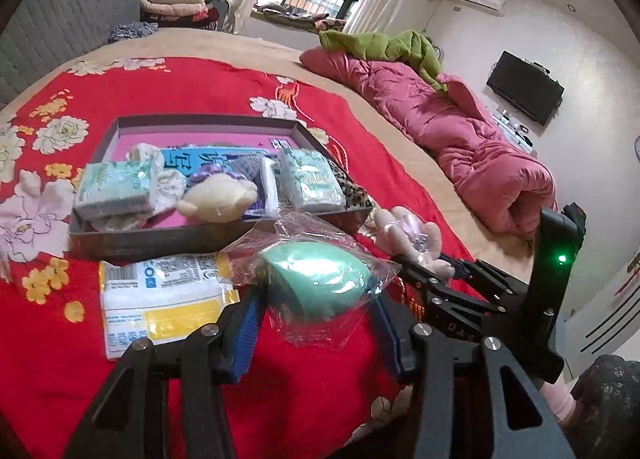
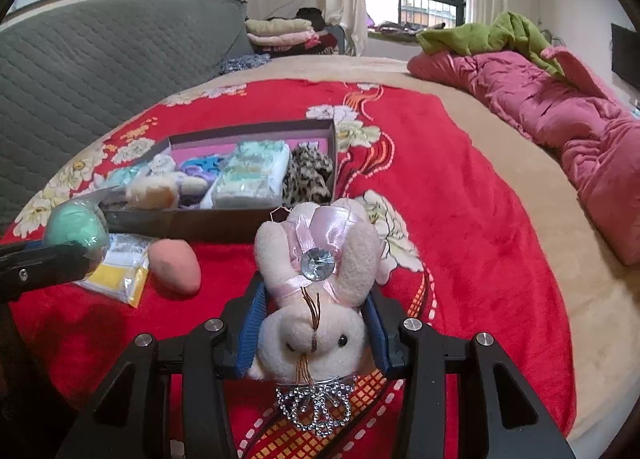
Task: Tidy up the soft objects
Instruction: 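Lift and carry the bunny and green sponge bag over the tray with both tools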
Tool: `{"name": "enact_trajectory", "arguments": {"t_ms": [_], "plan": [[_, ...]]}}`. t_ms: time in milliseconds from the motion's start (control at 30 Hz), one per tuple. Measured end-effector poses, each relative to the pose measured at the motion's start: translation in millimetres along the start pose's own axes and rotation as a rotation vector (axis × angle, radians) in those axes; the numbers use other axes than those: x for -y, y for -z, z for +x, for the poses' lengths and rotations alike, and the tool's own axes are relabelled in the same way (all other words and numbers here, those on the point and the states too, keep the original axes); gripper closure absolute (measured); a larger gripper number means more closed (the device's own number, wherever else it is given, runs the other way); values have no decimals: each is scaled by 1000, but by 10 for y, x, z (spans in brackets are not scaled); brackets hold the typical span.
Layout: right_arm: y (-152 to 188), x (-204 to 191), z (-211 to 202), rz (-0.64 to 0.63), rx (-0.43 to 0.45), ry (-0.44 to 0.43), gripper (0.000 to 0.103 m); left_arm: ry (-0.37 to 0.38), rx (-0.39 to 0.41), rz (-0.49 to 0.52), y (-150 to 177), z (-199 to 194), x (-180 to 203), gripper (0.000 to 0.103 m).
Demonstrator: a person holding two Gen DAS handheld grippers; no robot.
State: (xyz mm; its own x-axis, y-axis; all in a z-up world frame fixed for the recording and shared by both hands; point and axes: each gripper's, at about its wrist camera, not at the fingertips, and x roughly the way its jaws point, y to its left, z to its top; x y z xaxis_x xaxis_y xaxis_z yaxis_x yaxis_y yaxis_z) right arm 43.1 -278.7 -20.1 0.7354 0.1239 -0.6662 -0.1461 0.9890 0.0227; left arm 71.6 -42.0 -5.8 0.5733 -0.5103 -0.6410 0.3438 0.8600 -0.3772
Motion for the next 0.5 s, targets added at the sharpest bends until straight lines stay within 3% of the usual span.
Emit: {"name": "enact_trajectory", "arguments": {"t_ms": [500], "plan": [[-226, -264, -327, -57, 105, -17, 57, -151, 133, -37, -231, -322, -392, 52]]}}
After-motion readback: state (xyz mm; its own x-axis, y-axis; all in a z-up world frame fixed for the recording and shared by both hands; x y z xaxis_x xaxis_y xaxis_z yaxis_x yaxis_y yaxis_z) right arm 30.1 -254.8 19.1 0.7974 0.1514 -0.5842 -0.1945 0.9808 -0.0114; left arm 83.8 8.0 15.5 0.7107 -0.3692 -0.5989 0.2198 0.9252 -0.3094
